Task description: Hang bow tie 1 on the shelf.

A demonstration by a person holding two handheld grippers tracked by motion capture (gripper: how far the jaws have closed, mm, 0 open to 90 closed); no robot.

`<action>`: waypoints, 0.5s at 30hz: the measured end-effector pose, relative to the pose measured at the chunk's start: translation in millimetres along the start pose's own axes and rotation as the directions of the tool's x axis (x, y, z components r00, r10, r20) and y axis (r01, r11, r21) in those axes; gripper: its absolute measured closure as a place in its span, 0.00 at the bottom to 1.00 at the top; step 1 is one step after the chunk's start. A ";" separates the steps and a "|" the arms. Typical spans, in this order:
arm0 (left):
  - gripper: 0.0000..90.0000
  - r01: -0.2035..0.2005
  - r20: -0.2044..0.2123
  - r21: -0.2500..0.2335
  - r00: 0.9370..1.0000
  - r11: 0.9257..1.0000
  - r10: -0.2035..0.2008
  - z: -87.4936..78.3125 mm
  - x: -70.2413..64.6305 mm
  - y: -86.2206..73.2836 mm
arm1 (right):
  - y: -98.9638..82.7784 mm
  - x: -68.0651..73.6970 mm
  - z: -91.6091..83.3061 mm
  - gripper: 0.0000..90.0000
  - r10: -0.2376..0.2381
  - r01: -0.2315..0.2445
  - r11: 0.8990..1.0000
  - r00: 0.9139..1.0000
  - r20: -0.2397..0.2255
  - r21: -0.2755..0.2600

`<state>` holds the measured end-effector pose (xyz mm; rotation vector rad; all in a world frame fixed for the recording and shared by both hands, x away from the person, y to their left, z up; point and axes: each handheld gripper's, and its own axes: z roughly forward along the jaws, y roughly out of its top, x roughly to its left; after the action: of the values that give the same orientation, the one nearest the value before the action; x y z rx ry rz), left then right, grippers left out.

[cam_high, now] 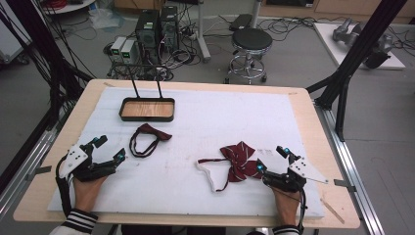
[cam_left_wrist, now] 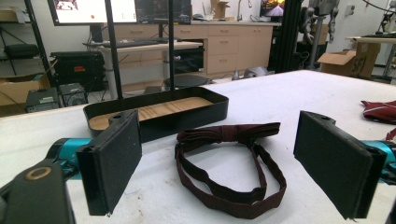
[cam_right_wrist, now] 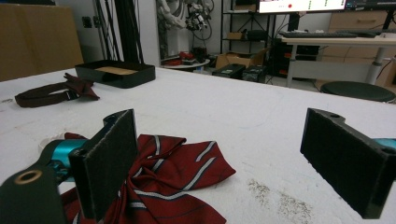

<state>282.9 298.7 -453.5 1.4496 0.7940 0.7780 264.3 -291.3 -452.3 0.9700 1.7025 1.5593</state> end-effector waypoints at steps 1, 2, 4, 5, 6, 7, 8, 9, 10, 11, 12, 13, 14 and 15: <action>0.17 0.000 -0.001 0.000 1.000 1.000 0.000 -0.1 -0.1 0.0 | 0.0 0.1 0.0 0.11 -0.002 0.002 1.000 1.000 0.000 0.000; 0.17 -0.001 -0.002 -0.001 1.000 1.000 0.001 0.0 -0.2 0.0 | 0.0 0.1 0.1 0.11 -0.001 0.001 1.000 1.000 0.001 0.000; 0.17 -0.001 -0.001 0.000 1.000 1.000 0.001 -0.1 -0.2 0.0 | 0.0 -0.5 0.2 0.11 0.001 -0.001 1.000 1.000 0.002 -0.003; 0.17 -0.001 -0.002 -0.001 1.000 1.000 0.001 0.0 -0.2 0.0 | 0.0 -0.5 0.2 0.11 0.001 -0.001 1.000 1.000 0.002 -0.003; 0.17 -0.001 -0.001 -0.001 1.000 1.000 0.001 -0.2 -0.1 0.0 | 0.1 -0.6 0.1 0.11 0.003 -0.003 1.000 1.000 0.001 -0.003; 0.17 0.000 -0.001 -0.002 1.000 1.000 0.000 -0.2 -0.1 -0.1 | 0.2 -0.6 0.2 0.11 0.003 -0.003 1.000 1.000 0.001 -0.002; 0.17 0.000 -0.001 -0.002 1.000 1.000 0.000 -0.3 -0.1 -0.1 | 0.2 -0.5 0.3 0.11 0.003 -0.003 1.000 1.000 0.003 0.000; 0.17 0.000 -0.001 -0.003 1.000 1.000 0.000 -0.2 -0.1 -0.1 | 0.3 -0.6 0.5 0.11 0.001 -0.001 1.000 1.000 0.002 -0.001; 0.17 0.003 -0.001 -0.005 1.000 1.000 -0.003 -0.2 0.1 -0.1 | 0.3 -0.6 0.5 0.11 0.001 -0.001 1.000 1.000 0.002 -0.001; 0.17 0.005 -0.002 -0.005 1.000 1.000 -0.005 -0.2 0.2 -0.1 | 0.4 0.0 0.3 0.11 0.002 -0.002 1.000 1.000 0.006 0.001; 0.17 0.006 -0.002 -0.005 1.000 1.000 -0.006 -0.3 0.3 -0.1 | 0.4 0.0 0.3 0.11 0.002 -0.002 1.000 1.000 0.006 0.001; 0.17 0.006 -0.002 -0.006 1.000 1.000 -0.006 -0.3 0.4 -0.2 | 0.4 0.0 0.3 0.11 0.001 -0.001 1.000 1.000 0.006 0.002; 0.17 0.006 -0.002 -0.005 1.000 1.000 -0.006 -0.3 0.4 -0.1 | 0.5 0.2 0.4 0.11 0.003 -0.003 1.000 1.000 0.008 0.002; 0.17 0.006 -0.002 -0.006 1.000 1.000 -0.006 -0.3 0.3 -0.2 | 0.6 0.0 0.6 0.11 0.000 0.000 1.000 1.000 0.010 0.002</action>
<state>282.8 299.1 -453.7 1.4409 0.7969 0.7766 264.9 -291.0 -451.7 0.9778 1.6969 1.5506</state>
